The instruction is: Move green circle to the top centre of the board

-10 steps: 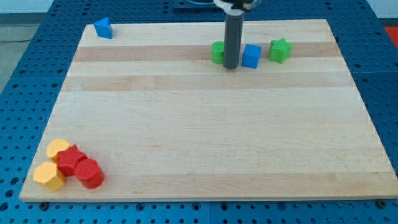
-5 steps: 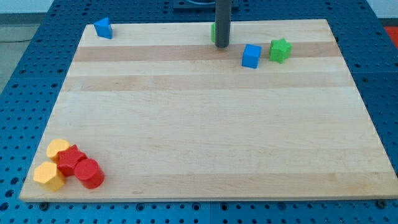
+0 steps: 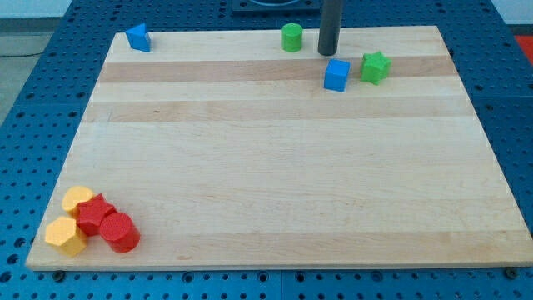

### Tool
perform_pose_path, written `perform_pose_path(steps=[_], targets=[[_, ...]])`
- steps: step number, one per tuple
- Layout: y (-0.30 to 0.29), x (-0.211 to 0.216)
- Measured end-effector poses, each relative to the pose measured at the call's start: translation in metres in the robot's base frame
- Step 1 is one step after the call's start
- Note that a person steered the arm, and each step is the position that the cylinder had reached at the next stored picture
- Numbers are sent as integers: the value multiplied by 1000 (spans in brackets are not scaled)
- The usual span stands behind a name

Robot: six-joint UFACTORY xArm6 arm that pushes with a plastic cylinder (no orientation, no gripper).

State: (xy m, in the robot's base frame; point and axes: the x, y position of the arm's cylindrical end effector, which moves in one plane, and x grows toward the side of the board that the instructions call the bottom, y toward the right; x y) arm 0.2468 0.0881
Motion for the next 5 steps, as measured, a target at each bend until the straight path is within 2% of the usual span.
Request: perform_pose_path(steps=[1,5], targets=[[0,-20],[-63,-23]])
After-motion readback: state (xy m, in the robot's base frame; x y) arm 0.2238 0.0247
